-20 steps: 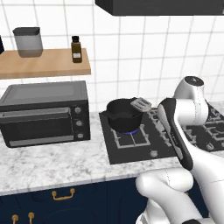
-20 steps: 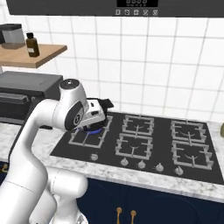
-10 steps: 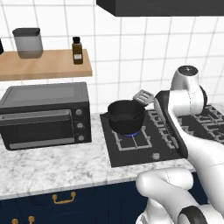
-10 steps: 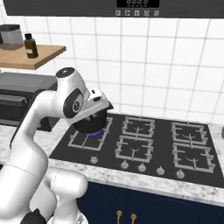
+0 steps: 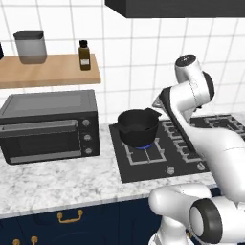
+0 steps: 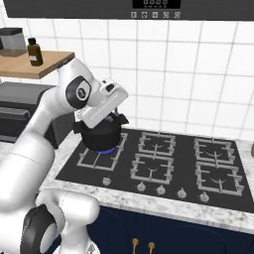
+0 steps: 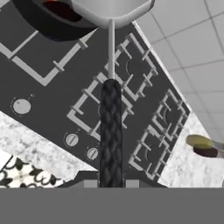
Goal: Put the carrot and avocado in the pot. Retrieve the spatula and lightly stir the vegetables in the pot.
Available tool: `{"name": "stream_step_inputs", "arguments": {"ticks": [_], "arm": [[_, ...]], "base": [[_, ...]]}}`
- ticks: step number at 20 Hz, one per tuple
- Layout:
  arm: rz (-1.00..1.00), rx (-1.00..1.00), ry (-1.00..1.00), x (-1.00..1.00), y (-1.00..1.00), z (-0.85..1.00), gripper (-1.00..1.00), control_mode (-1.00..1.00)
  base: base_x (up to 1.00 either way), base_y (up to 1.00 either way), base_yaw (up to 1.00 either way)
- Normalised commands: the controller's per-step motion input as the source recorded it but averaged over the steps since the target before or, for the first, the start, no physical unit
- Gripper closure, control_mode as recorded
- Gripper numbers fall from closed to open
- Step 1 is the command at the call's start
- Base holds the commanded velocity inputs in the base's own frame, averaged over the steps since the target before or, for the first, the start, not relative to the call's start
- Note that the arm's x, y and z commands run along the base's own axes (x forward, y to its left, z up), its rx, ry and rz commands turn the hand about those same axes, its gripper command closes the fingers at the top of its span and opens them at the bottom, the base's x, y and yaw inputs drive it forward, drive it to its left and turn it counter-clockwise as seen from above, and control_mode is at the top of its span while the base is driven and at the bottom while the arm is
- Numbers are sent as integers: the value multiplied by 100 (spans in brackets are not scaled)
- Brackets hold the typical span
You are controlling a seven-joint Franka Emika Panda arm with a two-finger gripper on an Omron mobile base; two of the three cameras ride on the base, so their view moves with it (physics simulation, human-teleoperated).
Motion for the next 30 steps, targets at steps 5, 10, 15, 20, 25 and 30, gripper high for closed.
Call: {"name": "stream_step_inputs", "arguments": {"ticks": [5,10,15,20,25,30], "arm": [[3,4,21,77,2,2,100,-100],[4,-4,29,60,8,0,100,-100],[0,-23,9,50,29,-2,100,-100],[0,-27,0,21,5,-41,100,-100],[0,-18,0,12,6,-18,100,-100],[5,-7,2,1,14,-1,100,-100]], "base": [[0,0,0],[0,0,0],[0,0,0],[0,0,0],[0,0,0],[0,0,0]]}}
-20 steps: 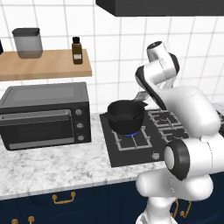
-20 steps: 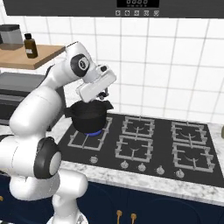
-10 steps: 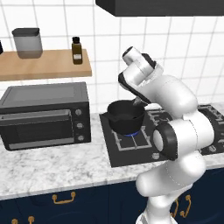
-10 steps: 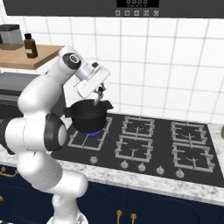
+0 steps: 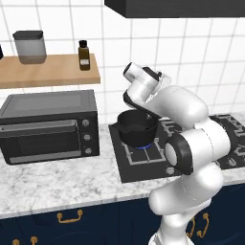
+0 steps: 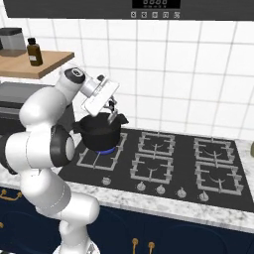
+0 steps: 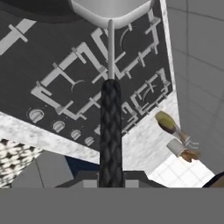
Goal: Put the carrot and avocado in the pot. Retrieve the spatula and lightly stir the vegetables in the pot.
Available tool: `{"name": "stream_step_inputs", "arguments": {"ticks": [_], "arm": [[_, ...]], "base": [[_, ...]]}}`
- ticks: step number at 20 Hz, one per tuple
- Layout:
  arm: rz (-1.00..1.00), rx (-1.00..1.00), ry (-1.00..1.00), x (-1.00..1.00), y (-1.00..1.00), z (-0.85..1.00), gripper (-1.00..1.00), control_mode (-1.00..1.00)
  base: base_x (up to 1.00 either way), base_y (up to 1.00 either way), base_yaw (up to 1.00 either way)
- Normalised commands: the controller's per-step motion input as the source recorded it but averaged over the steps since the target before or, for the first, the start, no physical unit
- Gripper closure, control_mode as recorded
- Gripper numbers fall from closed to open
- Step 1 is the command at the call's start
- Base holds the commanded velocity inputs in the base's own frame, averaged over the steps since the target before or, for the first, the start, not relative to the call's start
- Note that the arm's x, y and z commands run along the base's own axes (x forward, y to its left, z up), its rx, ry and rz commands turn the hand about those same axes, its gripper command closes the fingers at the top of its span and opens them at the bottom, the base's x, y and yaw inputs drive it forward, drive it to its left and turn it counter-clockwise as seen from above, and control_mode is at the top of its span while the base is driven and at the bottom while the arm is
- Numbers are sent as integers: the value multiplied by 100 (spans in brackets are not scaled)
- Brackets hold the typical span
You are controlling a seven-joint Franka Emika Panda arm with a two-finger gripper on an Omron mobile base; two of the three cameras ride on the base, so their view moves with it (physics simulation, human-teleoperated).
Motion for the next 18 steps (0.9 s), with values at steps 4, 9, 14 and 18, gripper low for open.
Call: {"name": "stream_step_inputs", "arguments": {"ticks": [4,9,14,18], "arm": [[10,-7,11,6,16,-15,100,-100],[10,-14,11,21,19,-25,100,-100],[8,-16,10,37,23,-9,100,-100],[8,-18,16,50,28,-18,100,-100]], "base": [[0,0,0],[0,0,0],[0,0,0],[0,0,0]]}}
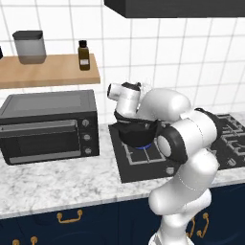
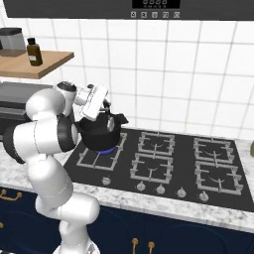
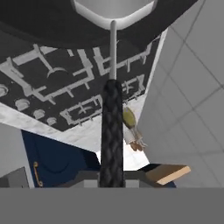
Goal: Put the carrot and avocado in the pot. Retrieve the spatula and lightly stir the vegetables in the pot.
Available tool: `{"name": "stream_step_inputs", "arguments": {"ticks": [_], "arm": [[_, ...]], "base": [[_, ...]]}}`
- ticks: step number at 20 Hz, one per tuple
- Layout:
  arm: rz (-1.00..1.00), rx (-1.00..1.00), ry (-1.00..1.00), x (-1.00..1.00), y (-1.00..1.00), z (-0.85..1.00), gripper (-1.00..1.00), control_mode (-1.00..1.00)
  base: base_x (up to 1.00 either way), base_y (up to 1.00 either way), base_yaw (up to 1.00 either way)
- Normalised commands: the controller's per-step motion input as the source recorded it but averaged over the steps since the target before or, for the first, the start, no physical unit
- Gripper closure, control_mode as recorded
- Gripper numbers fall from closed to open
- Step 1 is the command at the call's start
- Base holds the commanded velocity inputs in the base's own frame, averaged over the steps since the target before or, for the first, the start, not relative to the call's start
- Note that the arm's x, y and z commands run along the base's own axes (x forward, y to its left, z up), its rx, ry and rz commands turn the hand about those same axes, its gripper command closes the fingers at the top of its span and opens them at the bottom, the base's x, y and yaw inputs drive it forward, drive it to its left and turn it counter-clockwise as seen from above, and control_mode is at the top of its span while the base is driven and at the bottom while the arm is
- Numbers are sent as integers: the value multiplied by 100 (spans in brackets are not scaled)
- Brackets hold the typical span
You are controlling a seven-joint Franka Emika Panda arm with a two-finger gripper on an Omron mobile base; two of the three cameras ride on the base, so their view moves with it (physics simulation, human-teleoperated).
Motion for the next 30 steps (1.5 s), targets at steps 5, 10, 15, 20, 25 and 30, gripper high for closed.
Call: {"name": "stream_step_inputs", "arguments": {"ticks": [5,10,15,20,25,30], "arm": [[14,-16,10,34,6,-11,100,-100],[17,-12,3,-3,0,0,100,-100],[16,-5,12,-13,6,0,100,-100],[12,0,26,1,24,-5,100,-100],[6,1,32,10,36,-13,100,-100],[-4,3,12,16,23,12,100,-100]], "base": [[0,0,0],[0,0,0],[0,0,0],[0,0,0],[0,0,0],[0,0,0]]}}
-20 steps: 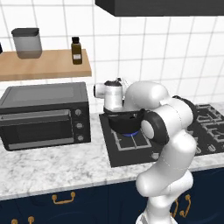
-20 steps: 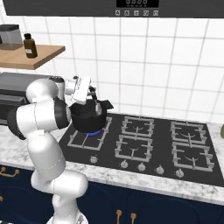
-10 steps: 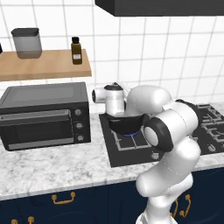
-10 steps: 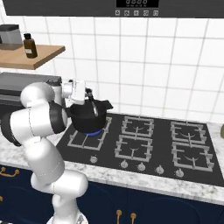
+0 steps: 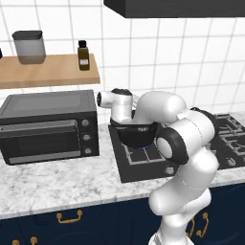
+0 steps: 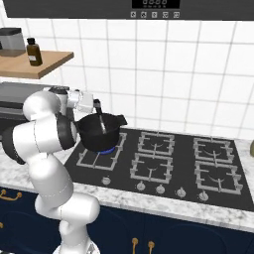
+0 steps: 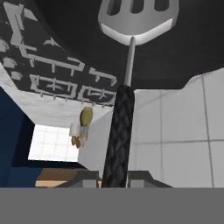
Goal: Put the carrot and avocado in the pot. Retrieve the spatula and lightly stir the vegetables in the pot.
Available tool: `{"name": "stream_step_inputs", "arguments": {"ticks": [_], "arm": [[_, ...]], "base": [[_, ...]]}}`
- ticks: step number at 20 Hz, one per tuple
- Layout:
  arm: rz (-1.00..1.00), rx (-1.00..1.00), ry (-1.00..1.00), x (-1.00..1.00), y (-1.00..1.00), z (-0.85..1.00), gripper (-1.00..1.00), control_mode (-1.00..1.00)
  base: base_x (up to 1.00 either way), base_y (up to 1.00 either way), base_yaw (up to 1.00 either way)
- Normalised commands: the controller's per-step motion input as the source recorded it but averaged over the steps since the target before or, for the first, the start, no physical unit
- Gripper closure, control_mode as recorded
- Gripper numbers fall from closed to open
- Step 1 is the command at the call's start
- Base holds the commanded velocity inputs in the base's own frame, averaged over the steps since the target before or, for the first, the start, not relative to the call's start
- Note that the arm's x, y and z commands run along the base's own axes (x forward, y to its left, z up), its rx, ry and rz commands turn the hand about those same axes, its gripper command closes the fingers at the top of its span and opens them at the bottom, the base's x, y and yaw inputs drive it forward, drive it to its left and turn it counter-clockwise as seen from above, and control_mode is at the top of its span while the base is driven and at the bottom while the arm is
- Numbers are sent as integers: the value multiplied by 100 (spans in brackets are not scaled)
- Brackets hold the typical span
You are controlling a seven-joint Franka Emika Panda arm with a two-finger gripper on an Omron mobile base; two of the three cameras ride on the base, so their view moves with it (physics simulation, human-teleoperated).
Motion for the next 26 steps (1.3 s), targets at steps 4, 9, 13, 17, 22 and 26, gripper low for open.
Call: {"name": "stream_step_inputs", "arguments": {"ticks": [4,9,13,17,22,26], "arm": [[-10,6,1,6,8,45,100,-100],[-4,12,0,4,12,0,100,-100],[0,10,2,20,18,-24,100,-100],[0,4,1,36,10,-56,100,-100],[0,2,-10,48,18,-67,100,-100],[0,0,-23,33,4,-49,100,-100]], "base": [[0,0,0],[0,0,0],[0,0,0],[0,0,0],[0,0,0],[0,0,0]]}}
